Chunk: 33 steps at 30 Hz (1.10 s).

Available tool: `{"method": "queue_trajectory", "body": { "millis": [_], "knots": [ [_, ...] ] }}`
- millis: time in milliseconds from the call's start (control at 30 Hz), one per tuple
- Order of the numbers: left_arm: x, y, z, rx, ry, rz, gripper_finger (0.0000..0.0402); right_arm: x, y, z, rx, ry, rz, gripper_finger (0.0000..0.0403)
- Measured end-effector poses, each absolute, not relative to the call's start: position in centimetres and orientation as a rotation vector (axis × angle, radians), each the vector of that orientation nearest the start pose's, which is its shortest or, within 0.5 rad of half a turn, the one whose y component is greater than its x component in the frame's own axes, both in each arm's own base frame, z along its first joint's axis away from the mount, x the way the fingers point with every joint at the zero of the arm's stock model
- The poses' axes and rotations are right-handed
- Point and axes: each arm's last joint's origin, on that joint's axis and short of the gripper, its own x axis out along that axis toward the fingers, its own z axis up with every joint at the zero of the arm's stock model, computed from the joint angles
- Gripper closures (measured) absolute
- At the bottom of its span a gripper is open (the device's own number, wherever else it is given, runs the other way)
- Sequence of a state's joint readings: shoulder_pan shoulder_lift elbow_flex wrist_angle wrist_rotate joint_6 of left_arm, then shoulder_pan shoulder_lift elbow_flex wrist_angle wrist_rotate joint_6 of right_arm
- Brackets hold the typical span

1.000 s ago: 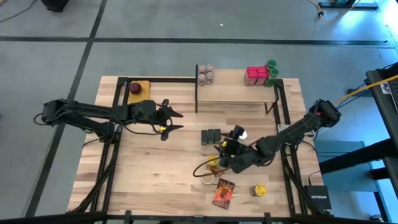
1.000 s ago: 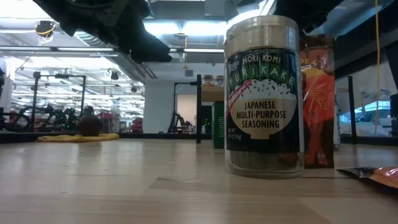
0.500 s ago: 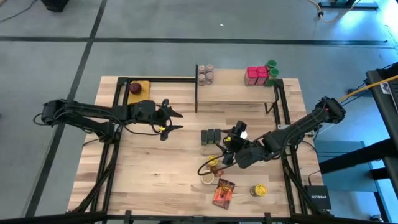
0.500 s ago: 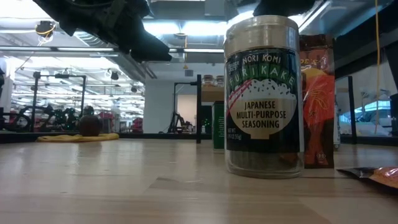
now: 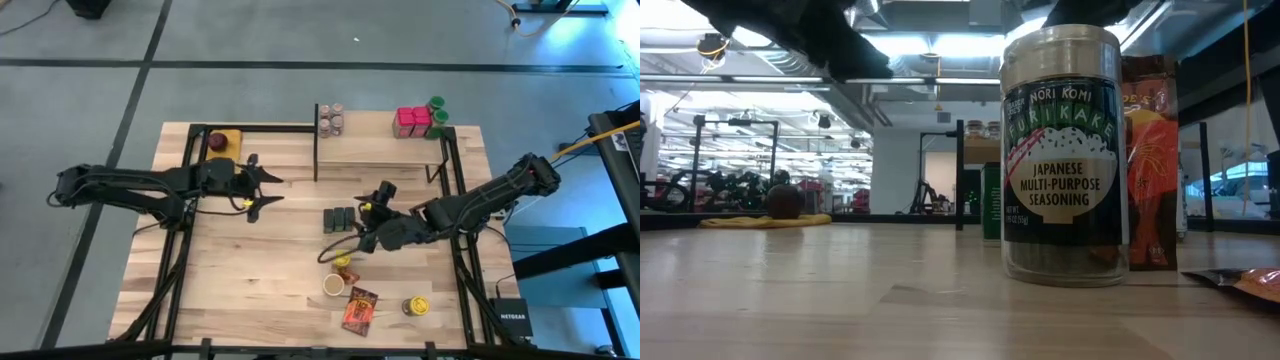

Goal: Shelf spices
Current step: Put the top orange seasoning bag on the shelf

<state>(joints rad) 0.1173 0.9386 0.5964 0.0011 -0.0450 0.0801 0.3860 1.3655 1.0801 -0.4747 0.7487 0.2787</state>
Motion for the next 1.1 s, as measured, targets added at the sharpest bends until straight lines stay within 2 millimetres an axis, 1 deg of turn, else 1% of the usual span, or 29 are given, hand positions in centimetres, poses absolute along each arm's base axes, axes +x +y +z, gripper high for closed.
{"method": "queue_trajectory", "body": {
  "millis": [167, 300, 400, 567, 700, 767, 833, 867, 933, 1033, 1100],
  "knots": [
    [18.2, 2.3, 26.9, 0.050, 0.338, 0.174, 0.0183, 27.5, 7.2, 28.8, -0.162, 0.630, -0.402, 0.0120],
    [17.3, 2.2, 27.5, 0.028, 0.309, 0.180, 0.0183, 27.8, 5.9, 28.7, -0.115, 0.668, -0.352, 0.0120],
    [17.2, 2.2, 27.6, 0.026, 0.306, 0.180, 0.0183, 28.1, 4.7, 28.6, -0.066, 0.696, -0.309, 0.0120],
    [17.2, 2.2, 27.4, 0.030, 0.322, 0.182, 0.0183, 28.4, 3.3, 28.6, -0.083, 0.711, -0.315, 0.0120],
    [17.2, 2.2, 27.4, 0.033, 0.324, 0.181, 0.0183, 28.4, 3.1, 28.6, -0.067, 0.716, -0.305, 0.0120],
    [17.1, 2.2, 27.3, 0.033, 0.330, 0.180, 0.0183, 28.3, 3.2, 28.4, -0.026, 0.730, -0.291, 0.0119],
    [17.1, 2.2, 27.2, 0.029, 0.340, 0.181, 0.0183, 27.9, 3.2, 28.4, 0.020, 0.791, -0.298, 0.0112],
    [17.1, 2.2, 27.2, 0.028, 0.346, 0.181, 0.0183, 27.5, 3.1, 28.6, 0.038, 0.842, -0.312, 0.0107],
    [17.1, 2.2, 27.2, 0.026, 0.350, 0.181, 0.0183, 26.5, 3.0, 29.7, 0.103, 0.942, -0.372, 0.0100],
    [17.1, 2.2, 27.2, 0.026, 0.346, 0.184, 0.0183, 25.0, 2.9, 32.3, 0.235, 1.047, -0.444, 0.0098],
    [17.1, 2.3, 27.2, 0.026, 0.344, 0.186, 0.0183, 24.3, 3.6, 33.9, 0.307, 1.059, -0.445, 0.0098]
  ]
}}
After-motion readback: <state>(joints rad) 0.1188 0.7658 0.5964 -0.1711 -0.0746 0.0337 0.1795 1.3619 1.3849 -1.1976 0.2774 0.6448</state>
